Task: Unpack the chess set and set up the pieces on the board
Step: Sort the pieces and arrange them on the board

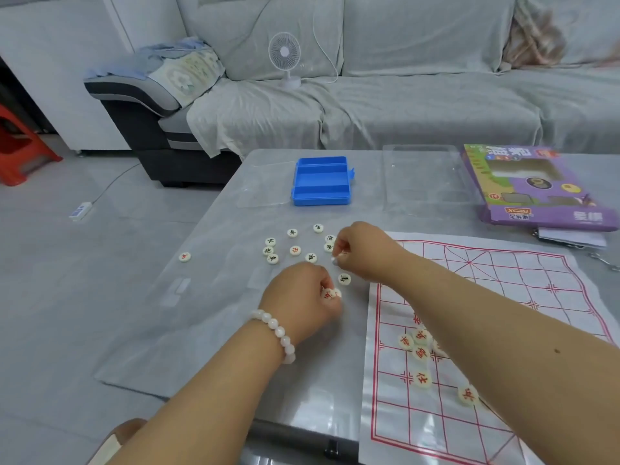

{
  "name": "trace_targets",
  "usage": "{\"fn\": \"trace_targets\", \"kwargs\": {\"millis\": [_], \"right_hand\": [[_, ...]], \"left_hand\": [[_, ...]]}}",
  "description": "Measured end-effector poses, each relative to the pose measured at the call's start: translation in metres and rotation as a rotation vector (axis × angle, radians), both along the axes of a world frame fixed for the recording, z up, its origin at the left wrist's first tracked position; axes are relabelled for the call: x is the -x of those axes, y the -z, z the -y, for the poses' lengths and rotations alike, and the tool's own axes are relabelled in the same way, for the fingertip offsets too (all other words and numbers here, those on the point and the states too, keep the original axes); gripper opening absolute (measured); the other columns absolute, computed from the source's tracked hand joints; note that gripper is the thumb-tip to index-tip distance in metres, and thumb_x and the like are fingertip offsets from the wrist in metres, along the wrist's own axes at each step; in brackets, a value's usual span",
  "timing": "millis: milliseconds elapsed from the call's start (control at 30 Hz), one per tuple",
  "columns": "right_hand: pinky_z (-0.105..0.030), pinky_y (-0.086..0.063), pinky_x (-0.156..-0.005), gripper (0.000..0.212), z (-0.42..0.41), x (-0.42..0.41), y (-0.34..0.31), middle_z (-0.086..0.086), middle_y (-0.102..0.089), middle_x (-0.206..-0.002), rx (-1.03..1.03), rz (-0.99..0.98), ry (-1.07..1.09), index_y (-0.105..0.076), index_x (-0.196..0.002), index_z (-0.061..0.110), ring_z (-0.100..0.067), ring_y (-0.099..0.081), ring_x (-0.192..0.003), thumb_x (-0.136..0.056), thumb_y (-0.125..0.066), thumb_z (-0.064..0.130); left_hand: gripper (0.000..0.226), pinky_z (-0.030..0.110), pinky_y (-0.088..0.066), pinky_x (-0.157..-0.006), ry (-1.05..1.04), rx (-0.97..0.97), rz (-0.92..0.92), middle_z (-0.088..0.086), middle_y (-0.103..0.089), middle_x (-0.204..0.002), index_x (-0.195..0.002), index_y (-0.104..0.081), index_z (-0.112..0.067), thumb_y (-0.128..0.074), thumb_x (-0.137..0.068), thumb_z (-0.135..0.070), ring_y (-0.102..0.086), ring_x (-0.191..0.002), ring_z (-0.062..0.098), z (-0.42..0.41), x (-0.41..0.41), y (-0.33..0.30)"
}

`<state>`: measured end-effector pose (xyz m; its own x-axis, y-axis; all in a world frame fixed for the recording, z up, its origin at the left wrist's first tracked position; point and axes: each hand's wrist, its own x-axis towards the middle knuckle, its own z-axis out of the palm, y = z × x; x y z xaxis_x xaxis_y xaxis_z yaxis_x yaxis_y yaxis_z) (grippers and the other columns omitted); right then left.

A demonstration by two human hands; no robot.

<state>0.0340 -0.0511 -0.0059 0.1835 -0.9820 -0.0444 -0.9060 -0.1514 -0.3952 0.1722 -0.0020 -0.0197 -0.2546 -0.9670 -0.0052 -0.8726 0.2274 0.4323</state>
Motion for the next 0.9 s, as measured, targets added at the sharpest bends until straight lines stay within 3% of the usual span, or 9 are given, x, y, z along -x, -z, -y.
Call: {"fn": "trace_targets", "kwargs": {"millis": [133,200,333,567,767,900], "right_hand": [[-0.021,-0.041,-0.07,0.013,-0.021,0.017,-0.011,0.003,-0.054,-0.097,-0.022,0.032,-0.031,-0.066,-0.097,0.022,-0.013,-0.055,-0.085,-0.084,-0.066,0.019],[-0.018,-0.043,-0.066,0.016,-0.043,0.035,-0.022,0.007,-0.055,-0.092,-0.036,0.03,-0.041,-0.063,-0.095,0.027,-0.008,-0.053,-0.078,-0.082,-0.068,0.019],[-0.013,-0.033,-0.054,0.015,-0.102,0.08,-0.035,0.013,-0.051,-0.079,-0.091,-0.027,-0.024,-0.06,-0.089,0.031,-0.003,-0.049,-0.066,-0.081,-0.07,0.022],[-0.013,-0.044,-0.062,0.02,-0.181,0.118,-0.009,0.015,-0.055,-0.082,-0.168,-0.032,0.091,-0.055,-0.087,0.036,-0.006,-0.053,-0.071,-0.078,-0.072,0.031],[-0.006,-0.041,-0.062,0.02,-0.194,0.129,0.011,0.023,-0.047,-0.083,-0.168,-0.045,0.167,-0.053,-0.093,0.037,-0.002,-0.051,-0.07,-0.082,-0.069,0.034],[-0.008,-0.045,-0.068,0.018,-0.193,0.142,0.011,0.021,-0.051,-0.089,-0.161,-0.06,0.198,-0.052,-0.089,0.037,-0.002,-0.053,-0.074,-0.083,-0.068,0.032]], "left_hand": [[0.013,0.028,-0.049,-0.07,0.114,-0.001,0.009,-0.005,-0.06,-0.083,-0.081,-0.066,-0.022,-0.059,-0.078,-0.032,-0.058,-0.076,0.013,-0.01,0.01,-0.001],[0.014,0.025,-0.049,-0.069,0.199,0.016,0.011,-0.006,-0.058,-0.082,-0.084,-0.067,-0.022,-0.06,-0.079,-0.032,-0.056,-0.075,0.011,-0.019,0.019,-0.005],[0.021,0.024,-0.05,-0.074,0.373,-0.004,0.0,-0.008,-0.059,-0.089,-0.095,-0.068,-0.023,-0.062,-0.078,-0.032,-0.056,-0.082,0.008,-0.042,0.046,-0.011],[0.03,0.027,-0.045,-0.075,0.605,0.01,0.084,-0.002,-0.057,-0.099,-0.109,-0.064,-0.022,-0.058,-0.083,-0.037,-0.054,-0.091,0.015,-0.083,0.096,-0.005],[0.027,0.027,-0.041,-0.075,0.591,0.003,0.208,0.0,-0.058,-0.106,-0.112,-0.056,-0.019,-0.056,-0.087,-0.029,-0.054,-0.096,0.018,-0.088,0.105,0.002],[0.027,0.033,-0.049,-0.086,0.567,-0.039,0.274,0.001,-0.057,-0.113,-0.114,-0.058,-0.018,-0.055,-0.088,-0.023,-0.055,-0.102,0.02,-0.077,0.097,-0.005]]}}
